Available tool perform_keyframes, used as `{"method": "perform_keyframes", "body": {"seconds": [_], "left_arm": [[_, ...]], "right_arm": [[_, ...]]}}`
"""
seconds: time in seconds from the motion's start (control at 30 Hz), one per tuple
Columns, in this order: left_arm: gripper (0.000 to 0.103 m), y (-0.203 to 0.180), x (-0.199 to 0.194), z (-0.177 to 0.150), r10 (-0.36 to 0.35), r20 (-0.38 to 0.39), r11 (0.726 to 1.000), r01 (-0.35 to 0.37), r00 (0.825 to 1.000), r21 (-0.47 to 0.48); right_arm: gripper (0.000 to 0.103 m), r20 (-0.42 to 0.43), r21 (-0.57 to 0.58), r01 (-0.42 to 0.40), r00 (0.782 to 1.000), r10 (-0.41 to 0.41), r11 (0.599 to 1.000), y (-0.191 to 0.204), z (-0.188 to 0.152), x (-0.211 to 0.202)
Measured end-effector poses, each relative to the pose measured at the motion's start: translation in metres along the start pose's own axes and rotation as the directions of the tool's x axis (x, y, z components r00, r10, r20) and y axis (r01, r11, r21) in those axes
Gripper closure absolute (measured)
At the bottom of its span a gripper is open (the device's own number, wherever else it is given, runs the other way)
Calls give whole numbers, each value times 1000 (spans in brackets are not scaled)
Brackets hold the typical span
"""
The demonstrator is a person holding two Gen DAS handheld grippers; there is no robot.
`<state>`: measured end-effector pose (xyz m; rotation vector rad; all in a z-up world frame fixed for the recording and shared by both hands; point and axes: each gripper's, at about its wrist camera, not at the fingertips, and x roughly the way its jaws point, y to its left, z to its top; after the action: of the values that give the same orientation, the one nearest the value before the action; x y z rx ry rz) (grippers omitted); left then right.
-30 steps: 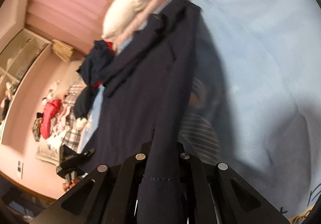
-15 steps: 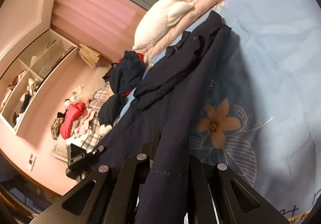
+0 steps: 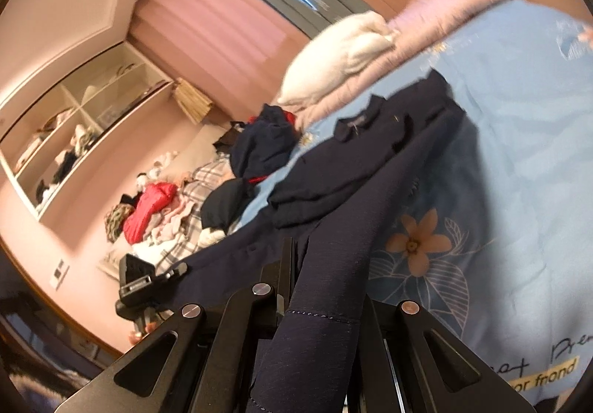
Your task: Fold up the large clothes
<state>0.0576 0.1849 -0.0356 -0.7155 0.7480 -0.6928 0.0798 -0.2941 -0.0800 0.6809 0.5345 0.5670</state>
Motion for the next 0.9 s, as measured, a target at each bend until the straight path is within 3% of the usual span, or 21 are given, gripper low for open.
{"method": "perform_keyframes", "body": {"seconds": [0.3, 0.63, 0.9], "left_arm": [[100, -30, -29, -10, -101, 15, 993, 100, 995, 64], [100, -54, -68, -5, -207, 97, 972, 193, 974, 134], [98, -48, -66, 11, -212, 129, 974, 198, 969, 112]], "right_arm": [[96, 57, -112, -46, 997, 53, 993, 26, -4, -23], [96, 157, -251, -121, 974, 164, 960, 53, 5, -46], [96, 181, -212, -137, 967, 177, 968, 33, 21, -39]]}}
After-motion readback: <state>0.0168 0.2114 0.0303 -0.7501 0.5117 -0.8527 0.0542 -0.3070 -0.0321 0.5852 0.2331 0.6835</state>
